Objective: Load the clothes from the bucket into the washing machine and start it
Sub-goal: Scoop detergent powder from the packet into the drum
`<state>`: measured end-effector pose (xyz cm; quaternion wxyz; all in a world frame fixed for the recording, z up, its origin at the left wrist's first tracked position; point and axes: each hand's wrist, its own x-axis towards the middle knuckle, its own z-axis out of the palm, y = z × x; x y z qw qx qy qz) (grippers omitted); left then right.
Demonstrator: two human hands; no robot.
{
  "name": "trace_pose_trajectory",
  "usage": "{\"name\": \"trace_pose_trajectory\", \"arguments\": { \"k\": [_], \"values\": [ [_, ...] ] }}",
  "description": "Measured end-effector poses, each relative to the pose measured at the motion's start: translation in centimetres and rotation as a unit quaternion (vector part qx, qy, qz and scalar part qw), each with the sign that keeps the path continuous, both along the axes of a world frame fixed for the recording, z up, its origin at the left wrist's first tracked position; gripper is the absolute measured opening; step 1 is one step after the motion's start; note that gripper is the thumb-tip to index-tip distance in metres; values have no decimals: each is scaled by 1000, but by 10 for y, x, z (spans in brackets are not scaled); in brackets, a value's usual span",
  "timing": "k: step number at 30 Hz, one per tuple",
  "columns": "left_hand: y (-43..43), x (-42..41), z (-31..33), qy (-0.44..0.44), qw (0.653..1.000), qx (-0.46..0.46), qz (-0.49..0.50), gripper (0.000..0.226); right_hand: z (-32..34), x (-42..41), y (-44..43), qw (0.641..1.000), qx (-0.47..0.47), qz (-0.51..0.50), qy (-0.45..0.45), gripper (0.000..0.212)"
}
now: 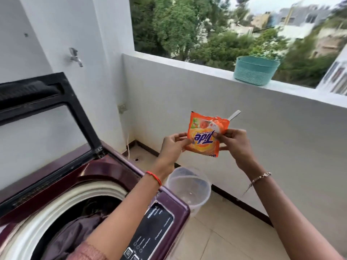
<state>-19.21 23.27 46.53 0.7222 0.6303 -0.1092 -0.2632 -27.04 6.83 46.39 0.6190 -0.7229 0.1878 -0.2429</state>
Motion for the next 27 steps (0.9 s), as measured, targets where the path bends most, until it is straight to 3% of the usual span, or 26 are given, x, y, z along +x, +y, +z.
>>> {"name": "trace_pose_trajectory", "arguments": {
  "k": [14, 27],
  "values": [
    [-187, 38, 19, -102, 989, 37, -98, 17, 37, -7, -169, 998, -45, -49, -15, 5],
    [-323, 95, 53, -145, 984, 21, -97, 16, 71, 38, -292, 993, -80, -75, -36, 14]
  ]
}}
